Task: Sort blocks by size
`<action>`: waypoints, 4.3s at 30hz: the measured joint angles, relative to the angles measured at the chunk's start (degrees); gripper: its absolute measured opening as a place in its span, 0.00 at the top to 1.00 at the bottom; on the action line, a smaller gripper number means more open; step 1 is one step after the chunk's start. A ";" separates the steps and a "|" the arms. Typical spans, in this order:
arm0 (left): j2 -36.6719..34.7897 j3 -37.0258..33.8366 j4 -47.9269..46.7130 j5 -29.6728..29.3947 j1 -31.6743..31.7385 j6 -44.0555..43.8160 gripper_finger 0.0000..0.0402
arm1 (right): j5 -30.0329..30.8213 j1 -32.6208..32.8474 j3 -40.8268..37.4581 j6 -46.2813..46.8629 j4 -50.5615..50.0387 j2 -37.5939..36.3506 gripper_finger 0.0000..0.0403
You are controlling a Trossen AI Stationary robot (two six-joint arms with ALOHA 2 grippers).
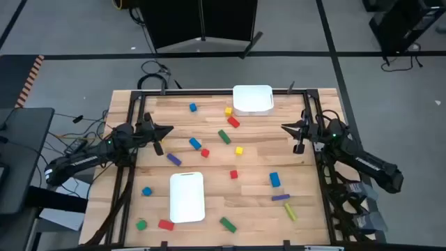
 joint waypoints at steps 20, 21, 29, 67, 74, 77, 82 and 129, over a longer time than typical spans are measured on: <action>0.01 0.01 0.01 0.00 -0.01 0.00 0.97 | 0.00 0.01 0.00 0.00 0.02 -0.01 0.89; 0.01 -0.01 0.01 0.00 0.01 0.00 0.97 | 0.00 0.00 -0.01 0.00 0.00 0.00 0.89; 0.00 0.00 0.00 0.00 0.00 0.00 0.97 | 0.00 0.01 -0.01 0.00 0.01 -0.01 0.89; 1.02 -0.01 21.72 19.84 -1.45 -36.54 0.97 | 0.00 0.01 0.00 -0.26 3.42 -0.01 0.89; 4.30 1.31 18.46 13.09 -1.93 -36.68 0.95 | 0.00 0.06 -0.02 1.21 11.01 -0.02 0.89; 6.23 4.81 18.14 11.95 -2.00 -33.37 0.89 | 0.00 0.11 -0.01 9.32 14.74 -0.02 0.89; 12.57 14.69 4.54 10.67 -2.00 -25.22 0.71 | 0.00 0.11 0.00 18.71 18.89 -0.02 0.89; 62.84 40.19 -58.87 -9.92 6.39 -14.60 0.13 | 0.02 0.75 0.00 34.33 15.23 0.00 0.89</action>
